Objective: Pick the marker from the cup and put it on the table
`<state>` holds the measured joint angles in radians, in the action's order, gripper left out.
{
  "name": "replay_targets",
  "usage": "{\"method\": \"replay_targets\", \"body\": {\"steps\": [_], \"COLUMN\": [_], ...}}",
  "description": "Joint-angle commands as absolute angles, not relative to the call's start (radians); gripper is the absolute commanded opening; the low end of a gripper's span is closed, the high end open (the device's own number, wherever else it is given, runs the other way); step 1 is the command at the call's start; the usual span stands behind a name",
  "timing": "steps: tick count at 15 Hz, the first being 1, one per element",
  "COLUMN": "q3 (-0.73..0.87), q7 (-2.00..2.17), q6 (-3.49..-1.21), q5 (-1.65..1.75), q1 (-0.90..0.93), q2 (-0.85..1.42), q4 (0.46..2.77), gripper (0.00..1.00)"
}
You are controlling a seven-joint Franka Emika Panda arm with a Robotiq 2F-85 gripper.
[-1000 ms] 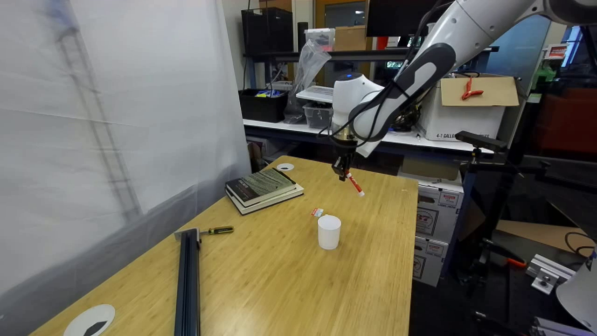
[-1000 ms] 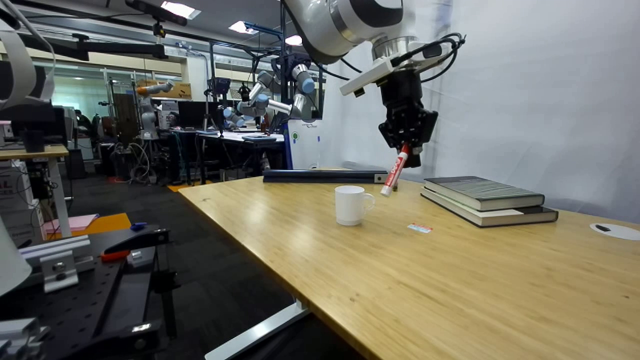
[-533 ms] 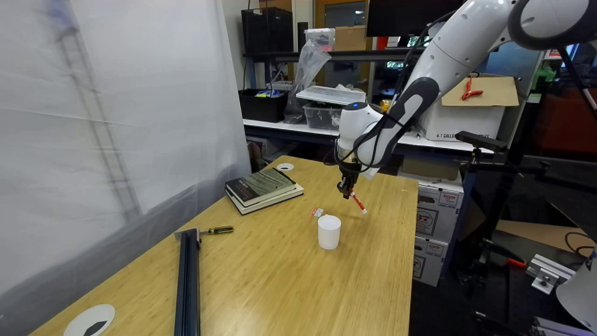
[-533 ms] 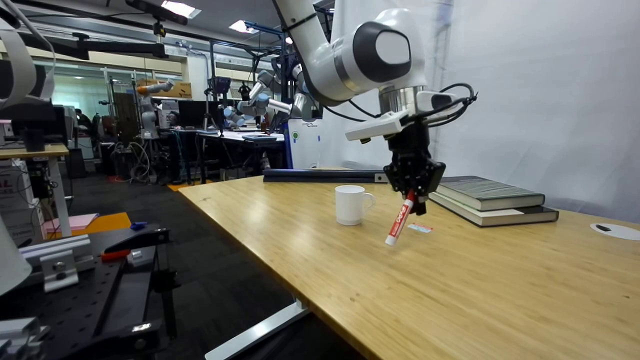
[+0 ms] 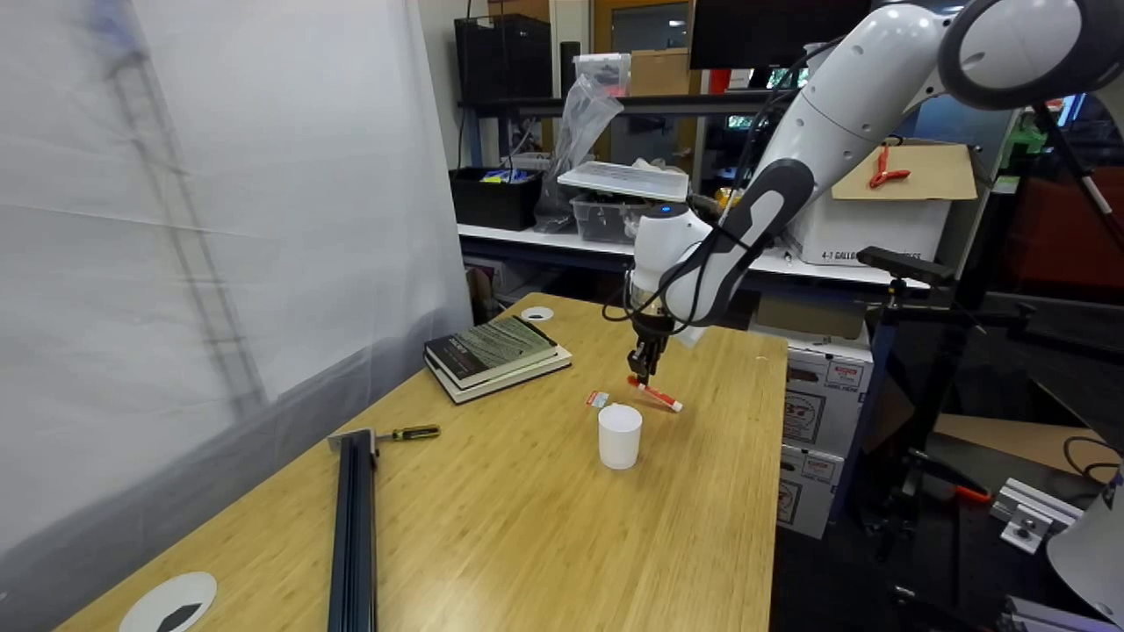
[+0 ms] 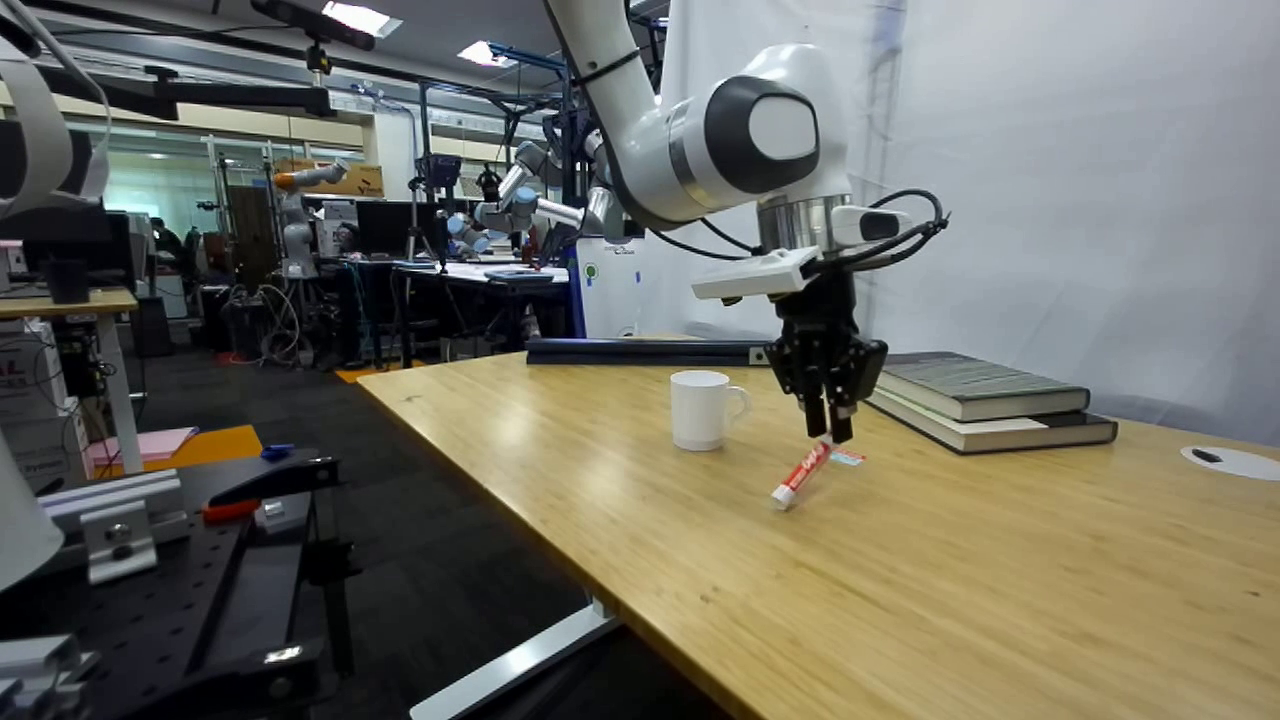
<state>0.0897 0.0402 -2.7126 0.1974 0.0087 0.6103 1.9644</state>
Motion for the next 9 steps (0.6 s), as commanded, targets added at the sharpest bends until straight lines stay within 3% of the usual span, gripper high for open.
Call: {"method": "replay_targets", "body": {"steps": [1,6,9], "q3": [0.073,0.071,0.064], "q7": [0.004,0.004,0.005], "q6": [-2.730,-2.735,-2.738], "q5": [0.171,0.164,0.151], "q1": [-0.007,-0.005,-0.012], "q2": [0.615,0.612,0.602], "q4": [1.956,1.963,1.975], "gripper": [0.64,0.98,1.00]}}
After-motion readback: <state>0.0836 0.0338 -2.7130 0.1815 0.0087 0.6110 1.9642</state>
